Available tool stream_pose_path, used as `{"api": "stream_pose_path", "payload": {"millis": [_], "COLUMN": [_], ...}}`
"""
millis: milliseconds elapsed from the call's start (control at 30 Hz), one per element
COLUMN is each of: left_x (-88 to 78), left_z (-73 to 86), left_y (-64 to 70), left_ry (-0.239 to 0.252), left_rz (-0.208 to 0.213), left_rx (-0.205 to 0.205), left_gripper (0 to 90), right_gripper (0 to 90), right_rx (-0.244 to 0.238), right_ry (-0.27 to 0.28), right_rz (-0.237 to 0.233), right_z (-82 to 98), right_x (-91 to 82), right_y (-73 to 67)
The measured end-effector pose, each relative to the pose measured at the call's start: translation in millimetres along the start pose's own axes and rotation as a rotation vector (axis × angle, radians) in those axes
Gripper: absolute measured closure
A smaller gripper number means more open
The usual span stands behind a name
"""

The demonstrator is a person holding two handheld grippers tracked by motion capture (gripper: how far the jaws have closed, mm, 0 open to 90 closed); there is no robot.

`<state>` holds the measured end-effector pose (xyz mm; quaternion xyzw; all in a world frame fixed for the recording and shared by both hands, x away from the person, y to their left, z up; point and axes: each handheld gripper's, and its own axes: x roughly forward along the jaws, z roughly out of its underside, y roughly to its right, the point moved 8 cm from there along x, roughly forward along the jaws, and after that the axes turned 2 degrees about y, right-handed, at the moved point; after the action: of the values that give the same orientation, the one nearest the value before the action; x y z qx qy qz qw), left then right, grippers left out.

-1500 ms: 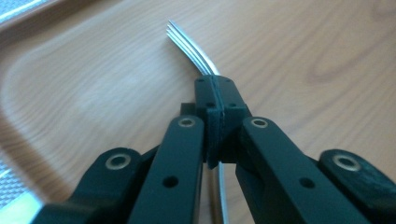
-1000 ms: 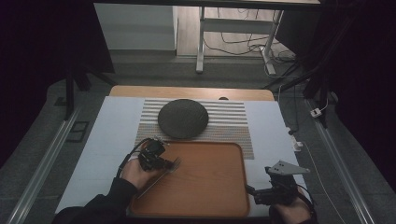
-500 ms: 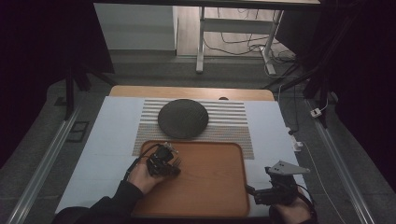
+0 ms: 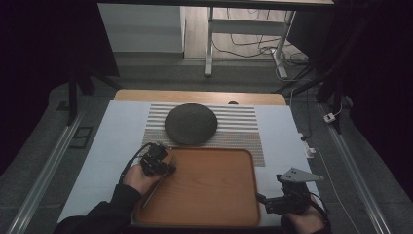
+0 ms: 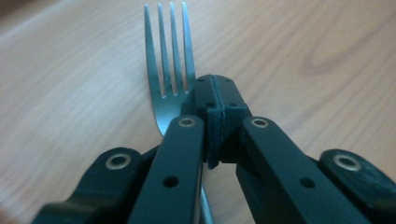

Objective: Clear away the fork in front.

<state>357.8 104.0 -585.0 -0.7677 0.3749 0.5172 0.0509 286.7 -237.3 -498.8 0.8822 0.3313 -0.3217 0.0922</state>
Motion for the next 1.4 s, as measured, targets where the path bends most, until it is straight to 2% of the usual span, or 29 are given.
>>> {"api": "stream_pose_path", "payload": {"millis": [267,433,533,700,833,867,933,1133,1167,1200,1233,1267,1300,1333,1367,1400], "left_x": [-9.9,-15.3,-15.5,-17.0,-22.6,-23.7,-25.5,-32.5,-34.2,-36.0,-37.8,-39.6,-41.5,-43.3,-45.1,-47.1], "left_z": [5.1,7.3,7.7,7.0,5.9,5.5,4.7,3.3,2.7,2.4,2.1,1.8,1.7,1.6,1.6,1.8], "left_y": [-21.7,-34.5,-36.9,-35.7,-34.4,-33.8,-32.3,-27.8,-26.9,-26.3,-25.6,-24.9,-24.5,-23.9,-23.1,-22.4], "left_ry": [0.004,0.013,0.027,0.031,0.053,0.059,0.068,0.101,0.114,0.124,0.133,0.143,0.153,0.164,0.174,0.184], "left_rz": [-0.029,-0.062,-0.046,-0.062,-0.064,-0.066,-0.065,-0.054,-0.051,-0.053,-0.054,-0.052,-0.05,-0.046,-0.04,-0.035], "left_rx": [-0.045,-0.071,-0.089,-0.084,-0.076,-0.075,-0.067,-0.029,-0.018,-0.006,0.001,0.006,0.013,0.02,0.026,0.032], "left_gripper": [88.6,88.6,88.5,85.9,75.2,75.2,67.9,57.1,51.8,51.8,45.9,45.9,39.1,39.1,32.9,32.9], "right_gripper": [1.5,1.4,1.5,1.4,1.4,1.4,1.5,1.4,1.4,1.4,1.4,1.4,1.5,1.5,1.4,1.4], "right_rx": [0.003,0.005,0.006,0.002,0.01,0.01,0.01,0.013,0.011,0.011,0.014,0.014,0.014,0.014,0.019,0.019], "right_ry": [-0.001,-0.002,-0.002,-0.003,0.0,0.0,0.001,0.0,-0.004,-0.004,-0.004,-0.004,-0.007,-0.007,-0.01,-0.01], "right_rz": [-0.001,0.0,-0.002,-0.003,-0.009,-0.009,-0.01,-0.016,-0.018,-0.018,-0.02,-0.02,-0.021,-0.021,-0.028,-0.028], "right_z": [0.0,0.1,0.0,0.1,-0.1,-0.1,-0.1,-0.1,0.2,0.2,0.2,0.2,0.3,0.3,0.4,0.4], "right_x": [0.1,0.2,0.4,0.1,0.0,0.0,-0.1,0.1,-0.1,-0.1,0.3,0.3,0.5,0.5,0.8,0.8], "right_y": [0.3,0.6,0.4,0.4,0.5,0.5,0.4,0.2,0.5,0.5,0.5,0.5,0.7,0.7,0.2,0.2]}}
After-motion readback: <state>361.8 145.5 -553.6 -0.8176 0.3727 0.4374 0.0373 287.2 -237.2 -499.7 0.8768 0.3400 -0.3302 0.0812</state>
